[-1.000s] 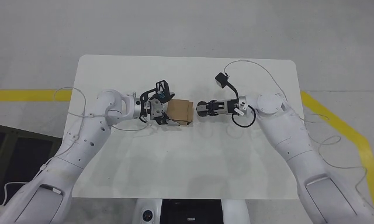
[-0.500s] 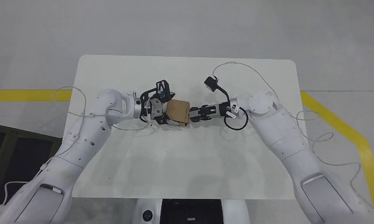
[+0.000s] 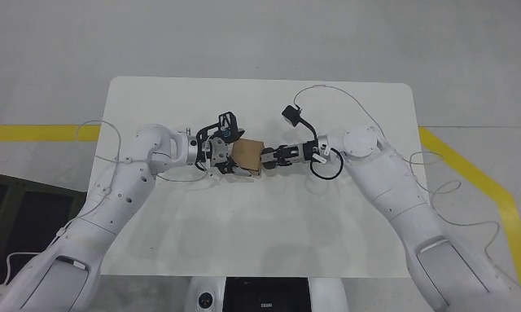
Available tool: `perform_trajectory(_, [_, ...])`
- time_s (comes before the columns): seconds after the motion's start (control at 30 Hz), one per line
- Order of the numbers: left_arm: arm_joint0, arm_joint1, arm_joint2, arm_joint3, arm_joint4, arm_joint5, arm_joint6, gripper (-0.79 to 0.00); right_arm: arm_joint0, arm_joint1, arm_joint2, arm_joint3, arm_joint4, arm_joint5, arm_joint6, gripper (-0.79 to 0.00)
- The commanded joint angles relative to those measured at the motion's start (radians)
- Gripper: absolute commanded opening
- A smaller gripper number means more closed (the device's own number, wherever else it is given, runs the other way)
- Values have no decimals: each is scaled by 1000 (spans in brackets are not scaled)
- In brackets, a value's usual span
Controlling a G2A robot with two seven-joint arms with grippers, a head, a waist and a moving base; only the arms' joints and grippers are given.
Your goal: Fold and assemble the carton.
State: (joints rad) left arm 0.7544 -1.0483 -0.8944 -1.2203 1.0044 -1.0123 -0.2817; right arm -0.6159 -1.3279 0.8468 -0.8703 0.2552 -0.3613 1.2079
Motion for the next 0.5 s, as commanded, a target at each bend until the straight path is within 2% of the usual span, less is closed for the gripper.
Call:
perform_trajectory(0.0, [0, 0, -1, 2, -2, 0, 1, 0, 1, 1, 6, 6, 3, -4, 0, -785])
perform_trajectory(0.17, [-3, 3, -18, 31, -47, 0, -6, 0, -2, 14, 37, 16, -5, -16, 0, -785])
perform_trajectory(0.4, [-12, 19, -21, 31, -248, 0, -74, 0, -33, 34, 86, -23, 16, -71, 0, -785])
perform_trajectory(0.43, [-11, 23, -23, 25, -286, 0, -83, 0, -39, 36, 92, -29, 19, -75, -2, -754])
perform_trajectory(0.47, [-12, 28, -26, 20, -319, 0, -98, 0, -43, 39, 99, -37, 22, -79, -6, -690])
